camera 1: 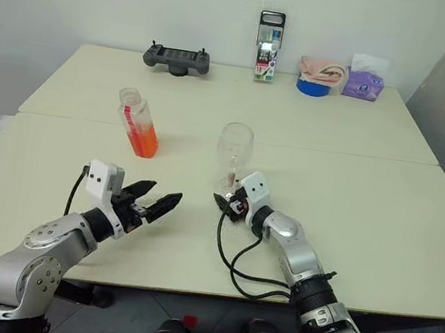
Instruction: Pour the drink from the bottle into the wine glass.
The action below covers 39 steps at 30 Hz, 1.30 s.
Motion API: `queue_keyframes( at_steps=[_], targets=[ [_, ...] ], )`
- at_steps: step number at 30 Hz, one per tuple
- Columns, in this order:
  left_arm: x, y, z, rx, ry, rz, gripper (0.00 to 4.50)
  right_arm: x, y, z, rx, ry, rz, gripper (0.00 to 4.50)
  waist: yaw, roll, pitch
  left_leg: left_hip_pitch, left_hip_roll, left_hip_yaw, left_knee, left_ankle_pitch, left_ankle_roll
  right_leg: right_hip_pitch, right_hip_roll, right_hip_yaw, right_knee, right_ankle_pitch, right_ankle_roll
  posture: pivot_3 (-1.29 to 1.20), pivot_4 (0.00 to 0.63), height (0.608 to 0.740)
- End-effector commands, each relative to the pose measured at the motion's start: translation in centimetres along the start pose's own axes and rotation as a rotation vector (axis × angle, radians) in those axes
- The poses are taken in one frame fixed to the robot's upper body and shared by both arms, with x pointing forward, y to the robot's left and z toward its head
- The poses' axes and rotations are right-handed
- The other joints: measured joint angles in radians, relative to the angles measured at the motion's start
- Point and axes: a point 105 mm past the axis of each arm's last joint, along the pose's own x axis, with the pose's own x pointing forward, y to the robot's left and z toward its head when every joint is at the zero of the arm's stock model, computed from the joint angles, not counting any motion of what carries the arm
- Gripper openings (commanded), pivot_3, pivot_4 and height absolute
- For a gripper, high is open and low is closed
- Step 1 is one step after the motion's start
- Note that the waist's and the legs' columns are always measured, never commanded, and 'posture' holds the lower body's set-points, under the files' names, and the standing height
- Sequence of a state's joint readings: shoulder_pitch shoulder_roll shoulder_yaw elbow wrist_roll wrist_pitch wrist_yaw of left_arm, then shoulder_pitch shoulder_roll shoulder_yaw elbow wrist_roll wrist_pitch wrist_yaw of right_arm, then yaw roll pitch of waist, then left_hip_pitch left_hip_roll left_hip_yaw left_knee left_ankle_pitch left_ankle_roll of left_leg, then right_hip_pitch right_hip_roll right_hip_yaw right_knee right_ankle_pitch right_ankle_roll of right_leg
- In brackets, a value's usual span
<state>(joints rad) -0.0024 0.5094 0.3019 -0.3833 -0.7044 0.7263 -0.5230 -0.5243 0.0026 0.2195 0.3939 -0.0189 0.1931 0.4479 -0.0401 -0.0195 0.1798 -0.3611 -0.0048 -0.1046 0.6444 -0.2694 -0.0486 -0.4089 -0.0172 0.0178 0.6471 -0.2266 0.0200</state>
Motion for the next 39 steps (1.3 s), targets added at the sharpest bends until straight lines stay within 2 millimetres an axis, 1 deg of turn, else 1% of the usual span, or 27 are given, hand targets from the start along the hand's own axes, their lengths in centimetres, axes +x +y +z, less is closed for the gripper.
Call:
queue_keyframes(
  at_steps=[1, 5, 7, 8, 10, 11, 14, 15, 16, 17, 19, 21, 22, 24, 26, 28, 30, 32, 34, 39],
  targets=[
    [-0.3, 1.0, 1.3, 0.021, -0.069, 0.05, 4.5, -0.9, -0.5, 3.3, -0.047, -0.085, 0.021, 4.45, 0.001, 0.0, 0.0, -0.001, 0.0, 0.0, 0.0, 0.0, 0.0, -0.001, 0.0, 0.0, 0.0, 0.0, 0.0, 0.0, 0.15, 0.74],
    [-0.5, 2.4, 2.4, 0.044, -0.145, 0.133, 4.5, -3.8, -2.0, 6.3, -0.117, -0.139, 0.008, 4.45, 0.007, 0.0, 0.001, -0.002, 0.0, -0.001, 0.0, 0.0, 0.0, -0.002, 0.0, -0.001, -0.001, 0.0, 0.0, 0.0, 0.15, 0.74],
    [-0.6, 2.8, 2.9, 0.058, -0.184, 0.166, 4.5, -5.4, -2.5, 7.3, -0.129, -0.145, 0.013, 4.45, 0.008, 0.0, 0.001, -0.003, 0.0, -0.002, -0.001, 0.0, 0.0, -0.002, -0.001, -0.001, -0.001, 0.0, 0.001, 0.0, 0.15, 0.74],
    [-0.7, 3.1, 3.1, 0.067, -0.203, 0.193, 4.5, -6.4, -2.8, 7.8, -0.156, -0.141, 0.025, 4.45, 0.009, 0.0, 0.001, -0.003, -0.001, -0.002, -0.001, 0.0, 0.0, -0.002, -0.001, -0.001, -0.001, -0.001, 0.001, 0.0, 0.15, 0.74],
    [-0.9, 4.0, 3.5, 0.076, -0.234, 0.242, 4.5, -9.2, -4.1, 8.6, -0.217, -0.106, 0.053, 4.45, 0.013, 0.001, 0.002, -0.003, -0.001, -0.002, 0.0, 0.0, -0.001, -0.002, -0.001, -0.001, -0.002, -0.001, 0.001, 0.0, 0.15, 0.74],
    [-0.9, 4.6, 3.6, 0.079, -0.248, 0.267, 4.5, -10.6, -4.7, 8.9, -0.233, -0.077, 0.083, 4.45, 0.015, 0.001, 0.003, -0.004, -0.002, -0.002, 0.0, 0.0, -0.001, -0.002, -0.002, -0.001, -0.002, -0.001, 0.002, 0.0, 0.15, 0.74],
    [-0.8, 5.6, 3.6, 0.106, -0.25, 0.302, 4.5, -14.0, -5.6, 9.3, -0.253, -0.003, 0.173, 4.45, 0.014, 0.001, 0.004, -0.004, -0.003, -0.001, 0.0, 0.0, -0.001, -0.001, -0.003, -0.001, -0.003, -0.002, 0.003, 0.0, 0.15, 0.74],
    [-0.6, 5.8, 3.7, 0.111, -0.25, 0.306, 4.5, -15.2, -6.1, 9.9, -0.261, 0.013, 0.196, 4.45, 0.014, 0.001, 0.005, -0.004, -0.003, -0.001, 0.0, 0.0, -0.001, -0.001, -0.003, -0.001, -0.003, -0.002, 0.003, 0.0, 0.15, 0.74],
    [-0.3, 5.8, 4.0, 0.123, -0.257, 0.302, 4.5, -16.1, -6.5, 10.8, -0.268, 0.009, 0.21, 4.45, 0.013, 0.0, 0.005, -0.004, -0.003, -0.001, 0.0, -0.001, 0.0, -0.001, -0.003, -0.001, -0.003, -0.002, 0.003, 0.0, 0.15, 0.74],
    [0.0, 6.0, 4.5, 0.133, -0.27, 0.307, 4.5, -16.9, -7.0, 12.4, -0.27, -0.019, 0.218, 4.45, 0.013, 0.0, 0.006, -0.004, -0.002, -0.001, 0.0, -0.001, 0.0, -0.001, -0.002, -0.002, -0.003, -0.002, 0.003, 0.0, 0.15, 0.74],
    [0.4, 6.5, 5.3, 0.151, -0.294, 0.33, 4.5, -18.0, -7.0, 15.1, -0.282, -0.063, 0.259, 4.45, 0.008, 0.001, 0.009, -0.004, -0.002, -0.001, 0.0, -0.001, 0.0, -0.001, -0.002, -0.001, -0.002, -0.002, 0.003, 0.0, 0.15, 0.74],
    [0.8, 6.9, 5.8, 0.18, -0.305, 0.35, 4.5, -18.8, -6.4, 17.5, -0.311, -0.101, 0.316, 4.45, 0.006, 0.001, 0.009, -0.003, -0.002, 0.0, 0.0, 0.0, 0.0, -0.001, -0.002, -0.001, -0.001, -0.001, 0.003, 0.0, 0.15, 0.74],
    [1.0, 7.3, 6.2, 0.201, -0.306, 0.373, 4.5, -19.0, -6.1, 19.0, -0.321, -0.136, 0.334, 4.45, 0.006, 0.0, 0.009, -0.003, -0.001, 0.0, 0.0, 0.0, 0.0, -0.001, -0.001, -0.001, -0.001, -0.001, 0.003, 0.0, 0.15, 0.74],
    [1.6, 7.7, 6.9, 0.223, -0.317, 0.407, 4.5, -19.2, -5.3, 21.2, -0.34, -0.202, 0.371, 4.45, 0.006, 0.0, 0.009, -0.003, -0.001, 0.0, 0.0, -0.001, 0.0, -0.001, -0.001, -0.001, -0.002, -0.001, 0.003, 0.0, 0.15, 0.74],
    [2.0, 7.9, 7.6, 0.237, -0.33, 0.423, 4.5, -19.2, -4.7, 22.3, -0.352, -0.241, 0.401, 4.45, 0.009, -0.001, 0.009, -0.004, -0.001, -0.001, -0.001, -0.001, 0.0, -0.001, -0.001, -0.002, -0.003, -0.001, 0.003, 0.0, 0.15, 0.74],
    [2.6, 7.7, 8.0, 0.258, -0.322, 0.41, 4.5, -19.1, -4.1, 22.7, -0.349, -0.256, 0.428, 4.45, 0.011, -0.001, 0.009, -0.005, -0.002, -0.001, 0.0, -0.001, 0.0, -0.001, -0.002, -0.002, -0.003, -0.002, 0.004, 0.0, 0.15, 0.74],
    [3.1, 7.6, 8.4, 0.289, -0.299, 0.393, 4.5, -19.1, -3.5, 22.7, -0.347, -0.249, 0.463, 4.45, 0.012, -0.001, 0.009, -0.006, -0.003, -0.001, 0.0, -0.001, -0.001, -0.001, -0.003, -0.002, -0.004, -0.002, 0.005, 0.0, 0.15, 0.74],
    [3.7, 7.7, 9.7, 0.335, -0.296, 0.393, 4.5, -18.8, -3.5, 22.3, -0.336, -0.221, 0.464, 4.45, 0.013, -0.001, 0.009, -0.006, -0.003, 0.0, 0.0, -0.001, -0.001, -0.002, -0.004, -0.001, -0.004, -0.002, 0.006, 0.0, 0.15, 0.74],
    [4.3, 7.8, 10.6, 0.377, -0.287, 0.388, 4.5, -18.6, -3.7, 22.0, -0.337, -0.197, 0.454, 4.45, 0.018, -0.002, 0.01, -0.007, -0.003, -0.002, 0.0, -0.002, -0.002, -0.002, -0.004, -0.003, -0.003, -0.003, 0.006, 0.0, 0.15, 0.74],
    [5.4, 8.6, 11.5, 0.358, -0.302, 0.377, 4.5, -18.3, -3.9, 21.7, -0.324, -0.197, 0.435, 4.45, 0.014, -0.002, 0.01, -0.006, -0.003, -0.001, 0.0, -0.002, -0.002, -0.002, -0.004, -0.002, -0.003, -0.003, 0.006, 0.0, 0.15, 0.74]
  ],
)
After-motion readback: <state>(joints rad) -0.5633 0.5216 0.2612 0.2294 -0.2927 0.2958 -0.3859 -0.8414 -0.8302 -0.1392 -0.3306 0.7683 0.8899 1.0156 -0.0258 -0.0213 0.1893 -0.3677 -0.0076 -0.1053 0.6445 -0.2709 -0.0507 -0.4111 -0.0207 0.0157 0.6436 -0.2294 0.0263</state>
